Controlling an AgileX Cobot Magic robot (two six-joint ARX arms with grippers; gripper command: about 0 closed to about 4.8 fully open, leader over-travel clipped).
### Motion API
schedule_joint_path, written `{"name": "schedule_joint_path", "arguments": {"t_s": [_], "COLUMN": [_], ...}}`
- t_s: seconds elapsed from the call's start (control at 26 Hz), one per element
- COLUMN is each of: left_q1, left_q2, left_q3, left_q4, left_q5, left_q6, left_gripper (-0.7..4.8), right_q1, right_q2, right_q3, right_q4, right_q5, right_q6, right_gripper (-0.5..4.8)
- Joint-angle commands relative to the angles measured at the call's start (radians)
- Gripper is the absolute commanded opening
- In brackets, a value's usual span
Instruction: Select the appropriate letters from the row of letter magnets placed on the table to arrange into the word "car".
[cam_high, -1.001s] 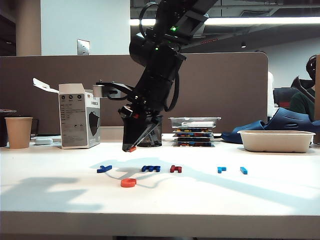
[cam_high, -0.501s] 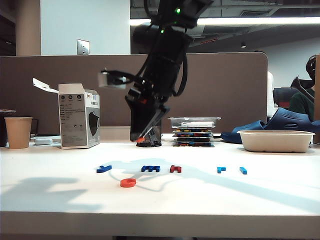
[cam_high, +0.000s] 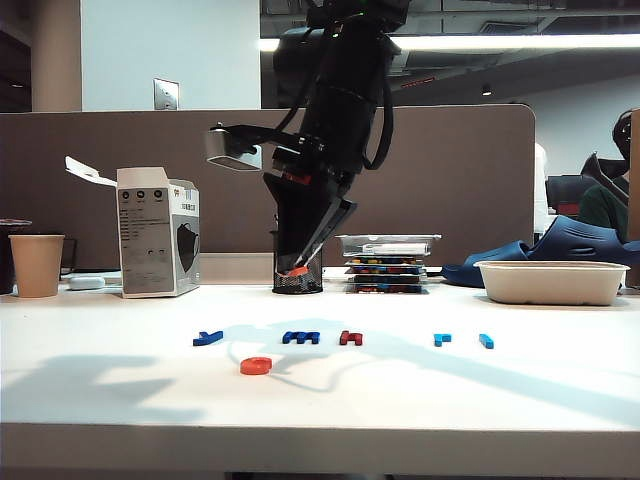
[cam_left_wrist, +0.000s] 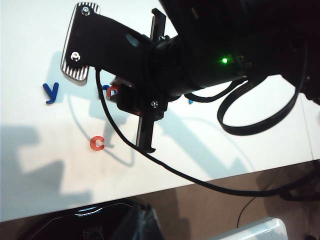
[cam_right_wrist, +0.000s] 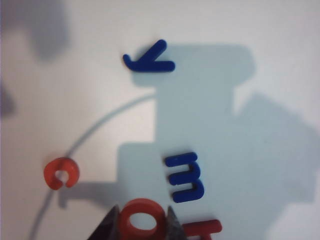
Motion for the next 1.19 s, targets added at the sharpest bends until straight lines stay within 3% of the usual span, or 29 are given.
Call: {"name": "schedule_joint_path", "arguments": {"t_s": [0.04, 0.58, 0.92, 1.19], "left_q1": [0.0, 0.0, 0.0, 0.0], "left_q2": [-0.002, -0.002, -0.002, -0.002], "left_q3": [0.002, 0.002, 0.002, 0.002], "left_q4": [0.006, 0.006, 0.006, 0.006], "left_q5": [-0.003, -0.003, -0.003, -0.004], "left_q6": [0.001, 0.001, 0.001, 0.001], "left_gripper": [-0.05, -0.05, -0.05, -0.05], "right_q1": [-0.001, -0.016, -0.028, -0.006], "right_q2": [-0.011, -0.114, -0.266, -0.293], "right_q3": [0.005, -0.015, -0.257, -0.343], "right_q4": [-0.033, -0.054, 0.04, 0.089], "right_q5": [-0.021, -0.087, -0.087, -0.108], "right_q6": [0.022, 0.043, 0.046, 0.055], "right_gripper": [0.85, 0.85, 0.84, 0.84]}}
